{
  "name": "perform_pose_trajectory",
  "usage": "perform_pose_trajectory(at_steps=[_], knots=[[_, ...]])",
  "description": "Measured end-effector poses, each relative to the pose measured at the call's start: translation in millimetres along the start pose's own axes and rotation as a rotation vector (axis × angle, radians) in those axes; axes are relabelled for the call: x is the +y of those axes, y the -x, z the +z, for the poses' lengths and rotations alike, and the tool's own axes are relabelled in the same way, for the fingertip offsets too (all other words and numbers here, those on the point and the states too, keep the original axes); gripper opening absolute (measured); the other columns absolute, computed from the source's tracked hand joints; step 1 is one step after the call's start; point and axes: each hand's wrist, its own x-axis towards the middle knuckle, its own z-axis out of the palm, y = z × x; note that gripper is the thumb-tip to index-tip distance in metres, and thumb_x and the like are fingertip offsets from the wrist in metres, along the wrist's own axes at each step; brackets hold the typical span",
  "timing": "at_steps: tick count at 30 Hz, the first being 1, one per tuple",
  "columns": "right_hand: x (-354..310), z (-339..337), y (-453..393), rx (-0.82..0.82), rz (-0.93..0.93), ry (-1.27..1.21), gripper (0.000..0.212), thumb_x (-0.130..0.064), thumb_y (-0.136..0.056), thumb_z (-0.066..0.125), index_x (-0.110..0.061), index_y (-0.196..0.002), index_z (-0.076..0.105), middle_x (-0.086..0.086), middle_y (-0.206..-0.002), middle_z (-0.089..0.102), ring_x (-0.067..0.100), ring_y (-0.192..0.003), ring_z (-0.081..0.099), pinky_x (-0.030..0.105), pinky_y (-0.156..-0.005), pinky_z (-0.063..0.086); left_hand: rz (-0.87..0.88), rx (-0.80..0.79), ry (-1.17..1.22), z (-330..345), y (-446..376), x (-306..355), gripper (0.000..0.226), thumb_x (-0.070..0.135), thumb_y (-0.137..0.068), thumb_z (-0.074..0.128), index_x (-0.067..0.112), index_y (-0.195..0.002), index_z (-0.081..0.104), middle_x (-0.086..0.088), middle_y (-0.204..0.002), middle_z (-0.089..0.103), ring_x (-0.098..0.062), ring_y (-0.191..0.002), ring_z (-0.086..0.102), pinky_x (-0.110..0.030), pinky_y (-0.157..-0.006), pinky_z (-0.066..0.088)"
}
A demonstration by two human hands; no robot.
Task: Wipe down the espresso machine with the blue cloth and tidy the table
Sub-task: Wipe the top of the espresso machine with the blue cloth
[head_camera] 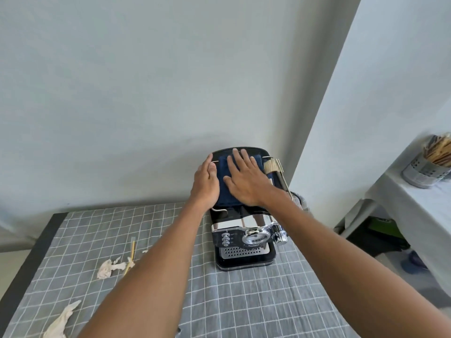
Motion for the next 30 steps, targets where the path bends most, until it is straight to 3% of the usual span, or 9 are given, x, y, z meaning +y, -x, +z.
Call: perform_pose_trajectory(at_steps=[4,9,13,18,20,25,30], knots=[[-3,9,35,0.011,0.031,0.025,0.068,-0.041,-0.108,0.019,-0.001,-0.161,0.006,0.022,-0.17,-0.004,0.037,-0.157,-0.005,0.049,-0.127,0.005,-0.032,0.006,0.032,3,-1,0,0.048,0.03,-0.114,0.024,0.029,-0.162,0.031,-0.011,-0.167,0.028,-0.023,-0.152,0.031,-0.038,-0.124,0.022],[-3,-15,-24,0.0,0.199,-0.039,0.065,-0.032,-0.11,0.023,0.006,-0.159,0.004,0.026,-0.168,-0.002,0.039,-0.157,-0.005,0.049,-0.128,0.002,-0.048,-0.012,0.041,3,1,-3,0.049,0.034,-0.114,0.022,0.034,-0.163,0.027,-0.009,-0.168,0.026,-0.022,-0.153,0.027,-0.041,-0.125,0.02],[5,-19,-48,-0.028,0.064,0.043,0.062,-0.03,-0.109,0.024,0.003,-0.159,0.012,0.021,-0.17,0.005,0.035,-0.158,-0.001,0.048,-0.128,0.005,-0.055,-0.011,0.065,2,-2,-3,0.049,0.035,-0.114,0.022,0.036,-0.162,0.027,-0.008,-0.17,0.025,-0.021,-0.156,0.021,-0.045,-0.126,0.019],[2,-4,7,-0.042,-0.174,0.098,0.074,-0.042,-0.1,0.017,0.0,-0.16,0.017,0.017,-0.17,0.01,0.028,-0.158,0.003,0.046,-0.129,0.004,-0.064,-0.014,0.074,2,-3,-3,0.049,0.032,-0.113,0.024,0.034,-0.162,0.029,-0.008,-0.167,0.031,-0.021,-0.152,0.03,-0.037,-0.123,0.022],[9,-7,10,-0.066,-0.157,0.085,0.074,-0.042,-0.099,0.015,-0.001,-0.161,0.014,0.016,-0.171,0.006,0.027,-0.159,0.001,0.044,-0.128,0.003,-0.078,-0.004,0.076,4,-1,-1,0.049,0.033,-0.113,0.024,0.035,-0.162,0.029,-0.008,-0.167,0.031,-0.022,-0.152,0.031,-0.037,-0.122,0.023],[11,-26,-47,-0.089,0.113,-0.022,0.07,-0.036,-0.106,0.025,0.005,-0.159,0.005,0.022,-0.17,-0.001,0.033,-0.158,-0.004,0.046,-0.128,0.005,-0.097,0.014,0.087,4,2,-1,0.049,0.036,-0.113,0.024,0.039,-0.161,0.03,-0.005,-0.167,0.031,-0.021,-0.152,0.03,-0.041,-0.124,0.023],[-1,-16,-23,-0.072,-0.066,0.106,0.069,-0.038,-0.106,0.025,0.002,-0.16,0.013,0.02,-0.17,0.005,0.03,-0.158,-0.002,0.045,-0.129,0.003,-0.107,0.022,0.061,2,-1,-2,0.048,0.036,-0.113,0.025,0.039,-0.161,0.032,-0.006,-0.166,0.035,-0.022,-0.15,0.035,-0.039,-0.122,0.026]])
